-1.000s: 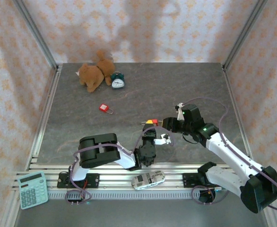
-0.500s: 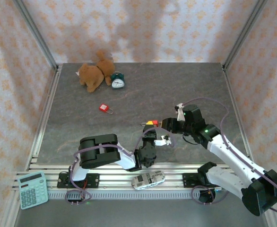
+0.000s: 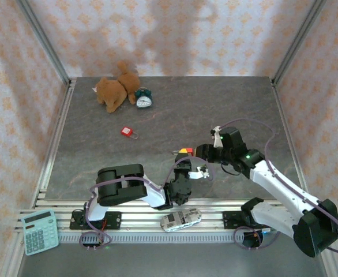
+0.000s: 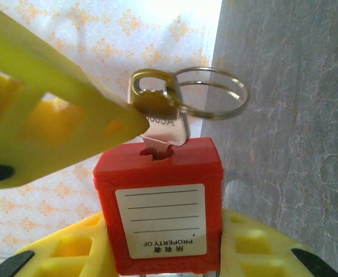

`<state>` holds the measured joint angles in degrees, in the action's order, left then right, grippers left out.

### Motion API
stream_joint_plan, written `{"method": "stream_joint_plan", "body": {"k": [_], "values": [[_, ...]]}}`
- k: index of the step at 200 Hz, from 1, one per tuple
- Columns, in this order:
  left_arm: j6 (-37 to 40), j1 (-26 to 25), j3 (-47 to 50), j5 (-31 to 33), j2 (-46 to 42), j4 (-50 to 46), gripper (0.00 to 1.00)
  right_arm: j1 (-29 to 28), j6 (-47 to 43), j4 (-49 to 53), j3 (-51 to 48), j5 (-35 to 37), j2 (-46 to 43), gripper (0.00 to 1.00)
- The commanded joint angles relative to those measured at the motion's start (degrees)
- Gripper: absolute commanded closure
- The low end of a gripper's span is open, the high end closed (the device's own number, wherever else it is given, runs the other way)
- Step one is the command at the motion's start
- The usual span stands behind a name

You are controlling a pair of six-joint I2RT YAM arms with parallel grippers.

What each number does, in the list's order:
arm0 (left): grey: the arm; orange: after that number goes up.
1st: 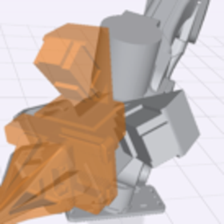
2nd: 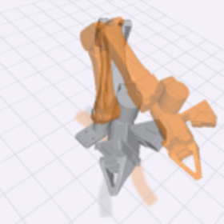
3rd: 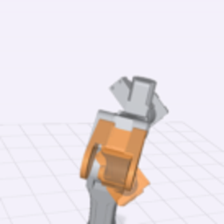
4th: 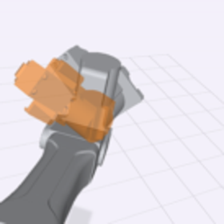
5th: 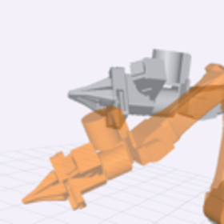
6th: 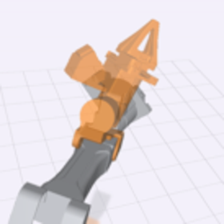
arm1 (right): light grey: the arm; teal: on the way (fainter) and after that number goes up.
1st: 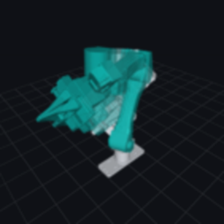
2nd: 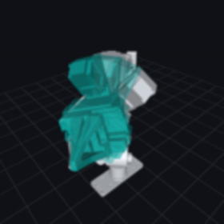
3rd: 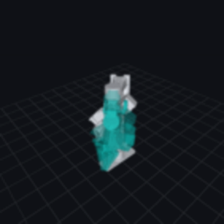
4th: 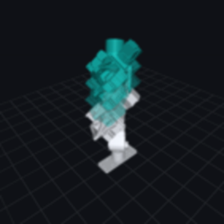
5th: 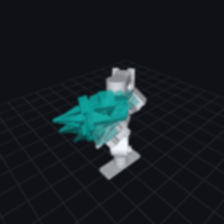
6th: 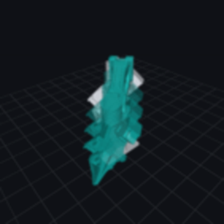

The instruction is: Unlock with the key

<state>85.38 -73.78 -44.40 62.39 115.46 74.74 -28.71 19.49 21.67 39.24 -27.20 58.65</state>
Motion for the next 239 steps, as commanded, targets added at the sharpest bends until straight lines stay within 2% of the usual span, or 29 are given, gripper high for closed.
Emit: {"method": "stream_joint_plan", "body": {"k": [1, 75, 112, 127, 153, 191, 209, 239], "values": [[-1.9, -0.7, -0.3, 0.3, -1.3, 1.1, 0.88, -0.2, -1.0, -1.0, 2.2, 3.0, -0.3, 0.5], [1.6, -1.1, -0.1, 0.1, -0.5, 6.1, 0.88, -0.2, -0.1, -0.4, 4.2, 5.6, 4.7, 0.49], [1.0, -1.1, 0.5, 0.0, -0.6, 6.1, 0.89, 0.5, 0.8, -0.5, 3.6, 4.2, 3.1, 0.48], [0.8, -1.1, 0.5, 0.0, -0.4, 6.0, 0.89, 1.8, 2.3, -0.9, 3.5, 2.1, 1.8, 0.43], [0.2, -0.9, 0.4, 0.2, -0.1, 6.1, 0.89, 4.8, 8.1, -6.0, 1.5, -6.3, -1.0, 0.33], [0.6, -0.6, -0.3, -0.4, 0.1, 6.0, 0.89, 5.8, 16.3, -15.2, -1.5, -20.1, 0.2, 0.3], [1.4, 0.0, -1.0, -1.3, 0.1, 6.0, 0.89, 6.0, 18.1, -16.8, -2.6, -22.4, 0.8, 0.32], [1.4, 0.3, -1.6, -2.3, -0.7, 6.1, 0.89, 6.1, 17.5, -14.8, -2.9, -20.9, 0.0, 0.32]]}}
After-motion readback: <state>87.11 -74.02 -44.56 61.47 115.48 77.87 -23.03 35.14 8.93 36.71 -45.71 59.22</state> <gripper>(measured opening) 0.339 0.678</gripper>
